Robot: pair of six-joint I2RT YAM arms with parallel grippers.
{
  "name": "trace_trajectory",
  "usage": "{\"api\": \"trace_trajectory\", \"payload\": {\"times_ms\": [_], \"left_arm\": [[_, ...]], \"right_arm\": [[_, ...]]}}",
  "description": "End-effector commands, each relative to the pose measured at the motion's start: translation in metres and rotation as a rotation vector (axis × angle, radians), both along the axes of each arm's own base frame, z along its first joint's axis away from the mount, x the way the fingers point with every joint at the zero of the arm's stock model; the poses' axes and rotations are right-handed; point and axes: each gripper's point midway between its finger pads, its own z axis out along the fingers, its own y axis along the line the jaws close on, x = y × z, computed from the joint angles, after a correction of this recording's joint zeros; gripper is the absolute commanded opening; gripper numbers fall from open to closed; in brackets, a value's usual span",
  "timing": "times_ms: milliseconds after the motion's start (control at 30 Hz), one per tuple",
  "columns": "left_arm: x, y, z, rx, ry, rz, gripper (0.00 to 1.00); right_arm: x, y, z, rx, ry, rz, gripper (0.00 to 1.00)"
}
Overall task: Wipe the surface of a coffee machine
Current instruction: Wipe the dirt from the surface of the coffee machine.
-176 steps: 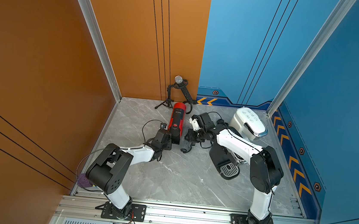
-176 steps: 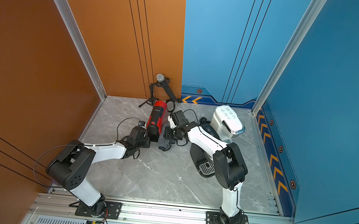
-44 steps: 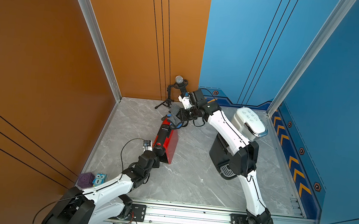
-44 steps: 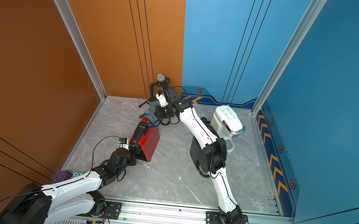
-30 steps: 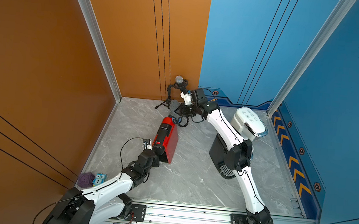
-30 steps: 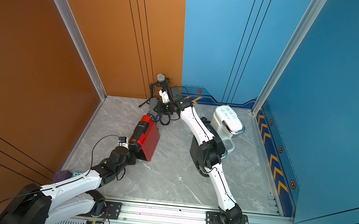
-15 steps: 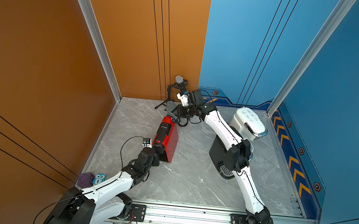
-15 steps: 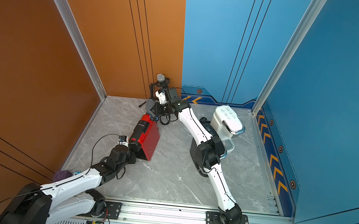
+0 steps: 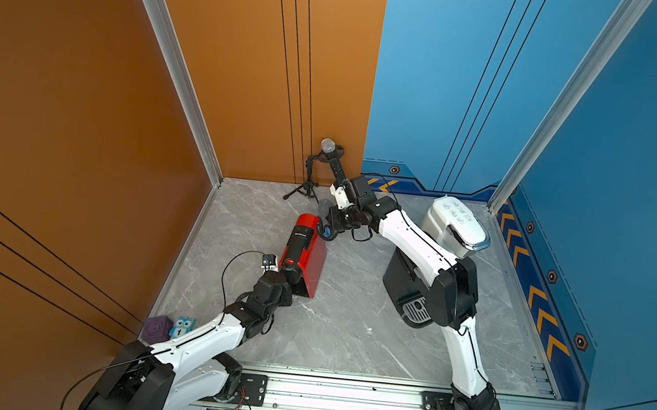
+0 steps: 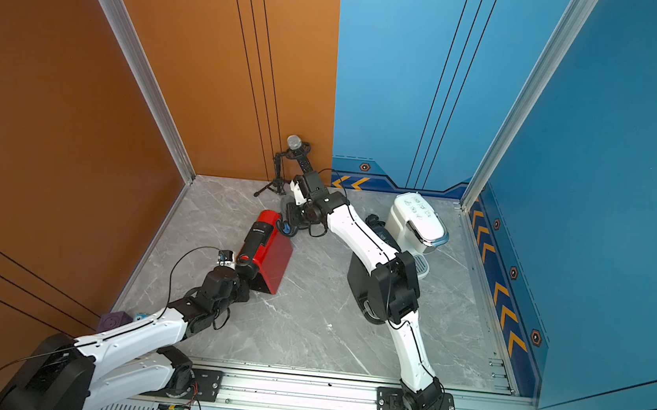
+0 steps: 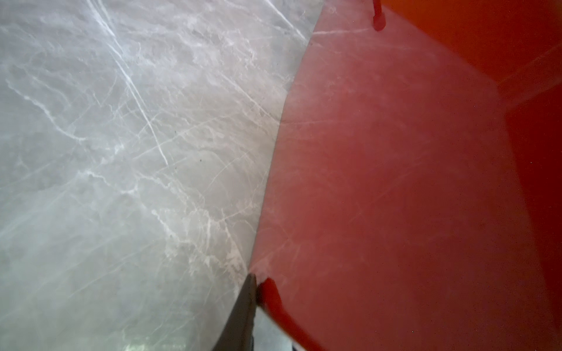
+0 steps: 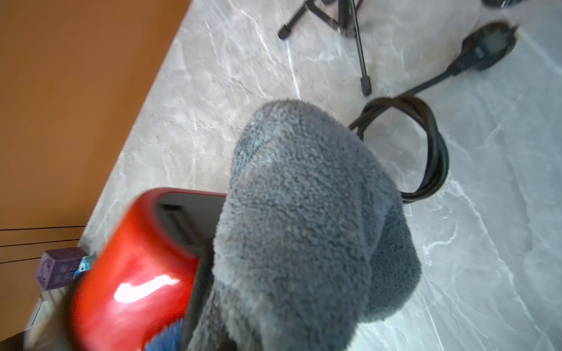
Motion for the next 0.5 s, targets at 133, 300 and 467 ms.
{"api": "trace_trajectory", "payload": {"times_ms": [133, 300, 467], "left_arm": [[-0.015, 0.007, -0.017, -0.034, 0.064, 0.054, 0.02], [-0.012, 0.004, -0.018, -0.027, 0.075, 0.040, 0.02], [-0.011, 0.001, -0.018, -0.025, 0.075, 0.030, 0.02]], "right_arm": [[-0.080, 0.030, 0.039, 0.040, -0.117, 0.084, 0.12], [-0.098, 0.018, -0.036, 0.018, -0.035, -0.021, 0.12], [-0.110, 0.016, -0.112, 0.013, 0.084, -0.056, 0.12]]}}
